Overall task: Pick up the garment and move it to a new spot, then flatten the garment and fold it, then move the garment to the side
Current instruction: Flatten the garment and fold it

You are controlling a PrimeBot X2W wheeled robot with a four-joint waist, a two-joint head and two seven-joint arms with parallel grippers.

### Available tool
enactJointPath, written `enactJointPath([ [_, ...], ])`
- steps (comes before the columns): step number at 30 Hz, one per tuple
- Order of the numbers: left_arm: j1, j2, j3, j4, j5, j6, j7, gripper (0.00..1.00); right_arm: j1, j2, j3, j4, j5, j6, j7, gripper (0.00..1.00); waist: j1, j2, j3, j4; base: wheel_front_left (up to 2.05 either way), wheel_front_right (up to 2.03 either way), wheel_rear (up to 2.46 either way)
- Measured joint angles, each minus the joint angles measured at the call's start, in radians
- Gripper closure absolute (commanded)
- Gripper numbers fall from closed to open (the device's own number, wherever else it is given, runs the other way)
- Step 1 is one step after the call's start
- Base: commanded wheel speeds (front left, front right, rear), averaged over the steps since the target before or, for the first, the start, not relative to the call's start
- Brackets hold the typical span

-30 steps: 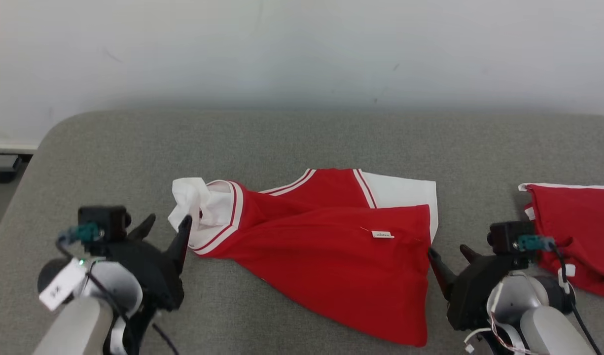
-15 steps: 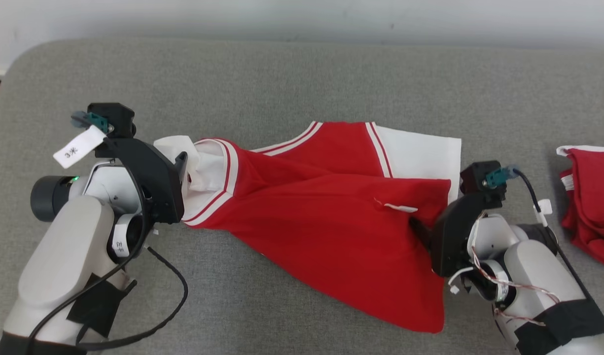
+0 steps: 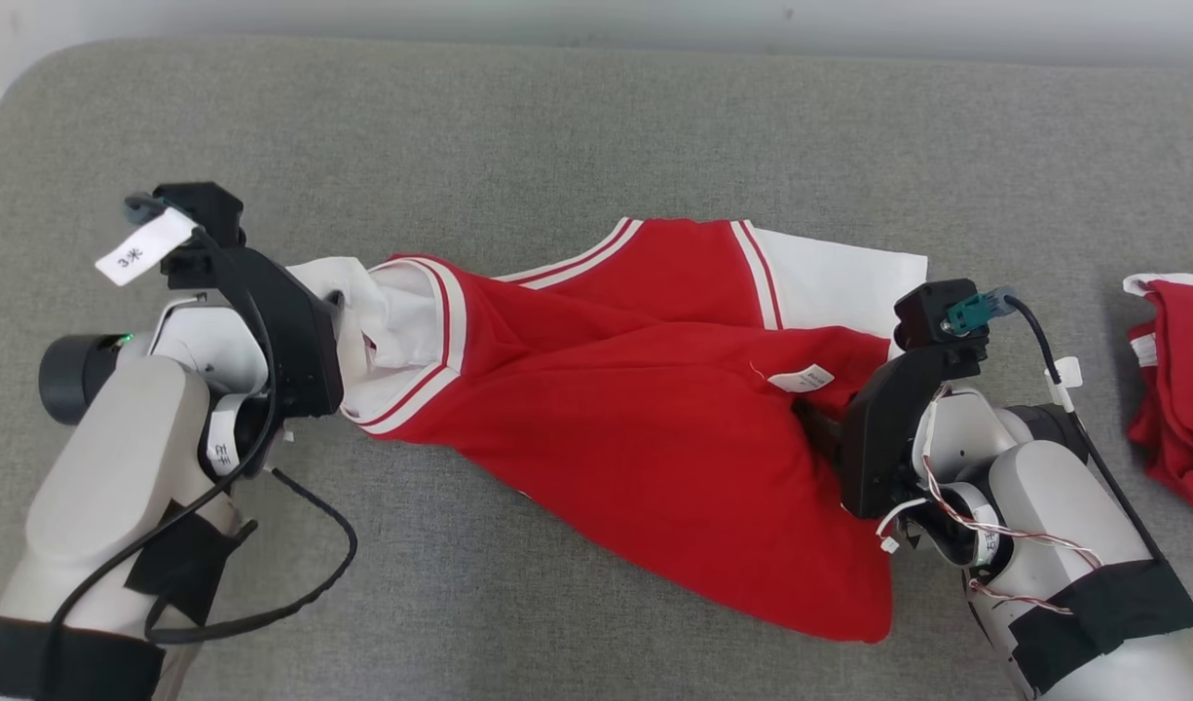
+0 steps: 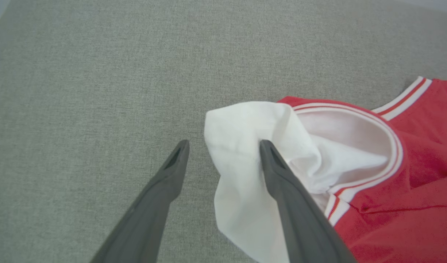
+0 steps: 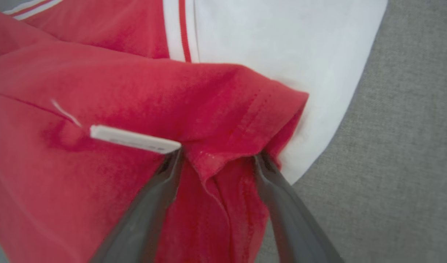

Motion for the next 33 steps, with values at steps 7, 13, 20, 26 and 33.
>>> enactJointPath([
  [7,-0.023,-0.004,0.001,0.032,0.000,-0.017,-0.024,0.29,0.014,-0.001,0.005,-0.002,0.000,0.012,-0.001,0.00,0.0000,-0.0001,-0.023,-0.011,0.00,0.00,0.00],
  [13,-0.022,-0.008,0.000,0.056,-0.002,-0.027,-0.036,1.00,0.030,0.000,0.022,-0.028,0.000,0.023,0.000,0.00,-0.0001,0.0000,-0.029,-0.024,0.00,0.00,0.00],
  [20,-0.022,-0.029,-0.004,0.082,-0.003,-0.036,-0.048,1.00,0.041,0.002,0.036,-0.057,0.000,0.026,0.000,0.00,0.0000,-0.0001,-0.023,-0.030,0.00,0.00,0.00],
  [26,-0.023,-0.036,-0.006,0.102,-0.003,-0.044,-0.059,1.00,0.069,0.003,0.040,-0.095,-0.022,0.015,-0.015,0.00,0.0000,-0.0001,-0.021,-0.028,0.00,0.00,0.00],
  [33,-0.024,-0.043,-0.009,0.135,-0.005,-0.053,-0.076,1.00,0.102,-0.011,0.041,-0.148,-0.044,0.002,-0.029,0.00,-0.0001,-0.0001,-0.039,-0.029,0.00,0.00,0.00],
])
